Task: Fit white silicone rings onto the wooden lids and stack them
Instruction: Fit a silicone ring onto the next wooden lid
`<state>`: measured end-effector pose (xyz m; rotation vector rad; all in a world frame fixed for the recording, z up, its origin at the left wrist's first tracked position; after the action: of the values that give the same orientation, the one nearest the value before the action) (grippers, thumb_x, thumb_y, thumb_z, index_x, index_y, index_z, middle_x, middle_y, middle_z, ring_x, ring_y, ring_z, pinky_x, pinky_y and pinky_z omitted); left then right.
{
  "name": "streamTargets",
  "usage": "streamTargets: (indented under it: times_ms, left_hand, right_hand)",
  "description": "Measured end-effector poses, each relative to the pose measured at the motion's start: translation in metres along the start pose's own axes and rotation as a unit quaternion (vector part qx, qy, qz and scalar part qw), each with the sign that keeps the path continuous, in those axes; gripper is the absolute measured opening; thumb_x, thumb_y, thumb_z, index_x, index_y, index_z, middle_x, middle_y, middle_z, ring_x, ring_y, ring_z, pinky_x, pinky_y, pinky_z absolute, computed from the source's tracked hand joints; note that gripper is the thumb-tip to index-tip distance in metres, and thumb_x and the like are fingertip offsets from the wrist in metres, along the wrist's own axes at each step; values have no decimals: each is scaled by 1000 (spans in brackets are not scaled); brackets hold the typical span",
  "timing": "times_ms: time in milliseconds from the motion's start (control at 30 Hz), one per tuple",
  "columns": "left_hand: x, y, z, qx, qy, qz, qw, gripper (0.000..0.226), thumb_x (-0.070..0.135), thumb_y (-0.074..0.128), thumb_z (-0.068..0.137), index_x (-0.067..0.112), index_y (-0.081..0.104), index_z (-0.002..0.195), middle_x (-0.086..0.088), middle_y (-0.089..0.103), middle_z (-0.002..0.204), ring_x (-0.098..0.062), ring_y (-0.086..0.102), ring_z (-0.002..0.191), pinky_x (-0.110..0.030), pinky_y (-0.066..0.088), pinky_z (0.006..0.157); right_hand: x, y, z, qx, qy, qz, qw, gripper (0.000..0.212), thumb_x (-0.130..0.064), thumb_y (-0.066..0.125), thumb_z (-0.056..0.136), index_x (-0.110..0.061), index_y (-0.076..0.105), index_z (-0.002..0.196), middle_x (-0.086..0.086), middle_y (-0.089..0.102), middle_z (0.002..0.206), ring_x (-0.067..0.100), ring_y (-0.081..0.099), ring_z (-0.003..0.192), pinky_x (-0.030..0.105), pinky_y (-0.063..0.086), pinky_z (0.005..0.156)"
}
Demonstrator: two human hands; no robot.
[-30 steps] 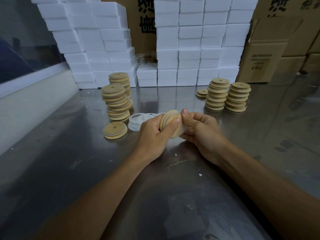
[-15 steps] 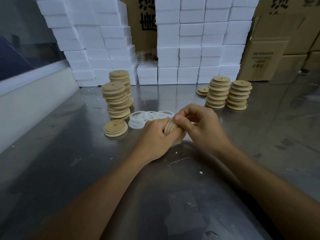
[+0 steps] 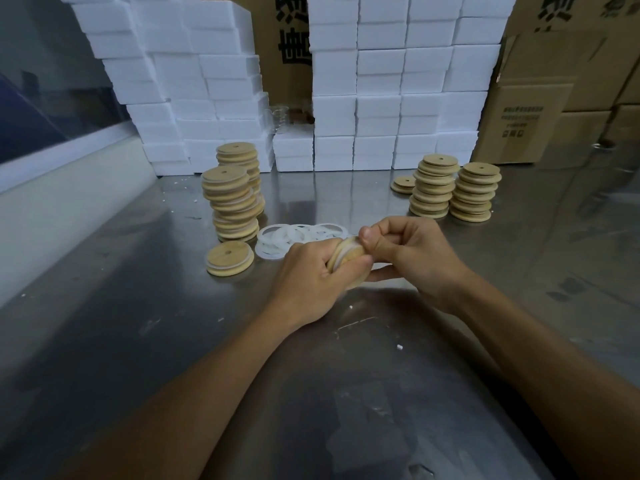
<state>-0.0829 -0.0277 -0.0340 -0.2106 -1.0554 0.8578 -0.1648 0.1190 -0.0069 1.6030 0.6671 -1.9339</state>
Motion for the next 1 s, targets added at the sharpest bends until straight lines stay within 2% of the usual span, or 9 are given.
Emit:
streamTargets:
  times_ms: [300, 467, 533, 667, 767, 833, 867, 933, 1000]
  left_hand:
    - [2, 0, 0, -9, -15, -46, 999, 42, 47, 64, 83, 6, 70, 78, -12, 68, 70, -30, 64, 67, -51, 51, 64]
    - [2, 0, 0, -10, -26, -88, 996, 35, 39, 67, 85, 5, 71, 79, -14, 69, 72, -32, 65, 70, -53, 52, 67]
    - [2, -2, 1, 5, -26, -114, 993, 33, 37, 67, 86, 4, 72, 84, -16, 70, 76, -33, 65, 73, -53, 53, 70]
    - [-1, -3, 2, 18, -27, -133, 991, 37, 37, 66, 88, 1, 72, 90, -19, 71, 83, -36, 65, 79, -51, 52, 73]
    - [-3, -2, 2, 15, -30, -129, 991, 36, 36, 68, 90, 1, 72, 88, -18, 70, 78, -31, 65, 71, -41, 54, 64]
    - [-3, -2, 2, 17, -26, -123, 992, 30, 35, 69, 89, 5, 73, 84, -9, 68, 70, -14, 62, 57, -23, 49, 50]
    - [-4, -2, 1, 16, -25, -115, 993, 25, 34, 70, 88, 10, 73, 83, -5, 69, 70, -7, 60, 56, -17, 47, 51]
    - [-6, -1, 1, 3, -33, -101, 994, 16, 33, 75, 84, 18, 73, 81, 4, 69, 70, -2, 62, 61, -14, 47, 55]
    - [-9, -1, 1, -15, -44, -84, 995, 16, 34, 76, 82, 21, 71, 75, 9, 67, 64, -1, 61, 58, -15, 46, 52]
  right_hand:
    - [3, -2, 0, 4, 4, -4, 1000, 29, -26, 65, 83, 2, 68, 87, 15, 74, 79, 22, 73, 74, 31, 60, 60]
    - [4, -2, 1, 3, 12, 24, 1000, 34, -29, 69, 77, 3, 69, 88, 17, 74, 81, 21, 73, 73, 27, 58, 59]
    - [6, -2, 1, 7, 19, 42, 999, 33, -27, 69, 77, 4, 69, 89, 15, 73, 79, 19, 72, 73, 26, 58, 61]
    - [10, -2, 1, 6, 37, 48, 998, 12, -13, 64, 90, -2, 69, 88, 9, 73, 74, 15, 72, 70, 24, 58, 61]
    - [11, 2, 2, 25, 10, 36, 999, 11, -9, 61, 94, -3, 66, 86, 6, 71, 69, 12, 69, 65, 24, 57, 58]
    - [13, 5, 1, 51, -31, -26, 998, 10, -9, 60, 95, -6, 64, 86, 2, 70, 69, 10, 67, 64, 25, 58, 57]
    - [14, 7, 1, 66, -61, -83, 993, 9, -9, 60, 96, -8, 63, 87, 0, 69, 70, 10, 66, 65, 27, 58, 57]
    - [13, 9, 0, 78, -127, -196, 969, 9, -9, 61, 95, -12, 62, 87, -3, 67, 74, 8, 63, 69, 26, 57, 61]
    - [9, 11, 0, 69, -180, -265, 945, 9, -9, 62, 94, -14, 62, 86, -8, 64, 75, 4, 60, 73, 17, 50, 64]
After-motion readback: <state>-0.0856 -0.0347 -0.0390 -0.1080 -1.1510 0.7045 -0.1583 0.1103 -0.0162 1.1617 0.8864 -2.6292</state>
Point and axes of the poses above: each hand's wrist, its own z-axis towards the middle knuckle, its own y-axis out of the palm, x = y × z, the point moved 1 cm from there along z, towards the middle knuckle
